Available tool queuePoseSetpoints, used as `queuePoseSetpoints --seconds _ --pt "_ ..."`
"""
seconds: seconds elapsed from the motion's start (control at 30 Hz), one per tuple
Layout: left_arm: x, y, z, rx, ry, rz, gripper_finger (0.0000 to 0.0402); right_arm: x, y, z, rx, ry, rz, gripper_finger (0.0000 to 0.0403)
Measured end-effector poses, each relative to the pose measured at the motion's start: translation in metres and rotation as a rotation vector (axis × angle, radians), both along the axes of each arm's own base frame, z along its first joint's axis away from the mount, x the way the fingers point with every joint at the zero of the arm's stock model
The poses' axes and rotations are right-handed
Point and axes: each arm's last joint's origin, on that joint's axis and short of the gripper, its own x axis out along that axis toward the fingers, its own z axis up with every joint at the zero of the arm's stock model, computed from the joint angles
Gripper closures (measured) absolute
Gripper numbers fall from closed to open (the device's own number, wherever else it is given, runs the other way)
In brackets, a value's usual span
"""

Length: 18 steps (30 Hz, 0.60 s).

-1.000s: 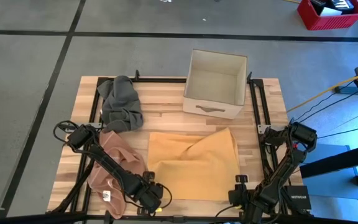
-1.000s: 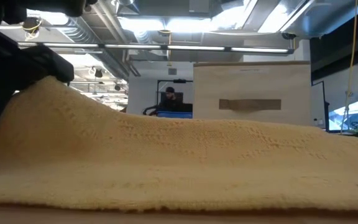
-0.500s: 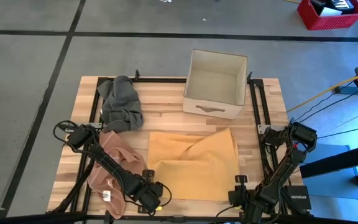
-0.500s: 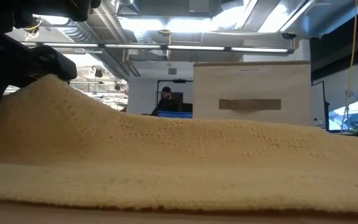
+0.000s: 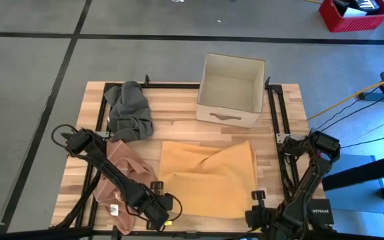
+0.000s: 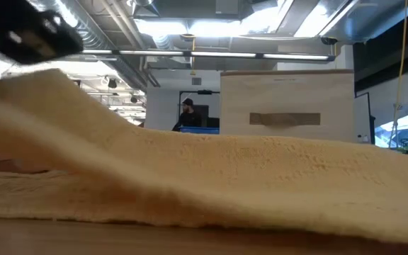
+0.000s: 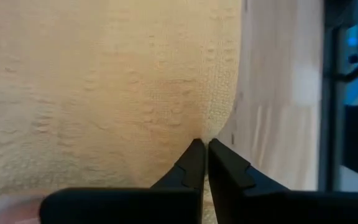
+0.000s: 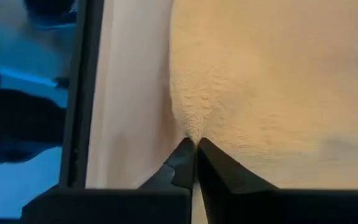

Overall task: Fold towel
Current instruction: Fold the yellow towel

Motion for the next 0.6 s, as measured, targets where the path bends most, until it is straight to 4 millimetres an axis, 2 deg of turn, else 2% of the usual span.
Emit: queuePoseSetpoints --seconds 0.17,0.3,0.43,0.6 --pt "-0.008 0.006 0.028 0.019 -0.086 0.02 0.0399 0.003 0.0 0.028 -0.09 -0.058 -0.012 0.0395" --pt "-0.021 0.02 0.063 0.127 -0.221 0.085 0.0399 0.003 -0.008 0.05 -0.208 -0.167 -0.057 0.0391" --pt "-0.034 0.043 0.101 0.235 -0.383 0.173 0.0399 -0.002 -0.027 0.07 -0.317 -0.293 -0.127 0.0396" --pt "-0.044 0.075 0.143 0.383 -0.56 0.22 0.04 -0.017 -0.064 0.109 -0.37 -0.489 -0.272 0.0396"
